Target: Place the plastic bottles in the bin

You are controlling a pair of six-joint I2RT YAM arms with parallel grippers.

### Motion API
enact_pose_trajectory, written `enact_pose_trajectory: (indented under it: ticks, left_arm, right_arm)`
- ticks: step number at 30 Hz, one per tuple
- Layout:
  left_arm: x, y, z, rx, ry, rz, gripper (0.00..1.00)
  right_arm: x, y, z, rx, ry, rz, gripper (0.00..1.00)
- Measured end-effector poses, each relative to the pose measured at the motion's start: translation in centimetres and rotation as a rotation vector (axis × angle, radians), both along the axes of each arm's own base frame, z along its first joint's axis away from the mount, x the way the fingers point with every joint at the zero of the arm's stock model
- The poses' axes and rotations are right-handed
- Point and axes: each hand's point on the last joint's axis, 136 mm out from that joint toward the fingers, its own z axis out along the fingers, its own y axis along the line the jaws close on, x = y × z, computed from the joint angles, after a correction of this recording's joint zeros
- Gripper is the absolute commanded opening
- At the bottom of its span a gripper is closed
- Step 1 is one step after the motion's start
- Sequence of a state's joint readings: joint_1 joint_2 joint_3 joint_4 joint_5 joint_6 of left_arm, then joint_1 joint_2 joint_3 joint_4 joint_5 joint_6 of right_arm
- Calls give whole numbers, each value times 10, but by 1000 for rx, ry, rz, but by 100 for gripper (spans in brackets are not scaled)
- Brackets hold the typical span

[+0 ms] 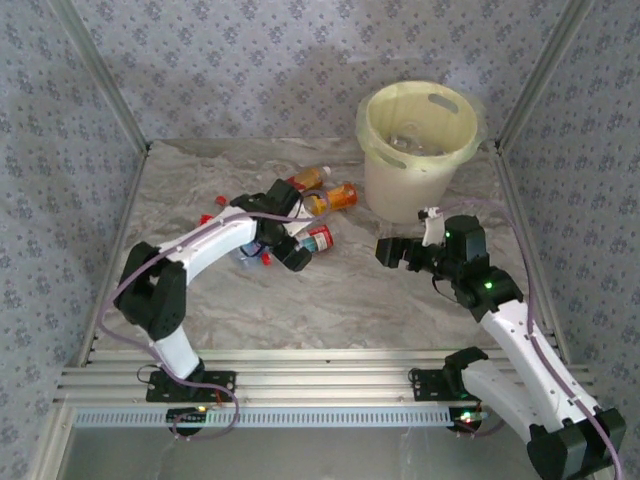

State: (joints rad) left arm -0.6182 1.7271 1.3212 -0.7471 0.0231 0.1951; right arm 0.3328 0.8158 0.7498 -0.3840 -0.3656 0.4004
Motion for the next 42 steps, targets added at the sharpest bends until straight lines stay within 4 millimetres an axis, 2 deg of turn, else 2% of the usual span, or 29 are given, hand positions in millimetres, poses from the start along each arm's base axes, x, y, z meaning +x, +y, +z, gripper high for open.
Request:
enact_pose_trajectory:
  ticks: [9,17,20,32,39,42]
  left_arm:
    - [21,-14,-25,28,36,-46,99]
    - [21,-18,-48,45,87,-60,94]
    - [20,-19,-49,40,94,-64,91]
    - [13,-30,-48,-4,124,-56,64]
    - [5,-43,-48,-73,151,-34,63]
    - [-3,-47,-47,-121,181,0,62]
  right_arm:
    - [-5,6,-1,10,5,43,100]
    - [-8,8,-3,13,7,64,100]
    - [-8,8,-6,10,15,63,100]
    - [-7,8,-12,19,22,56,100]
    - [-7,8,-25,51,74,25,100]
    - [-5,8,-25,81,90,0,100]
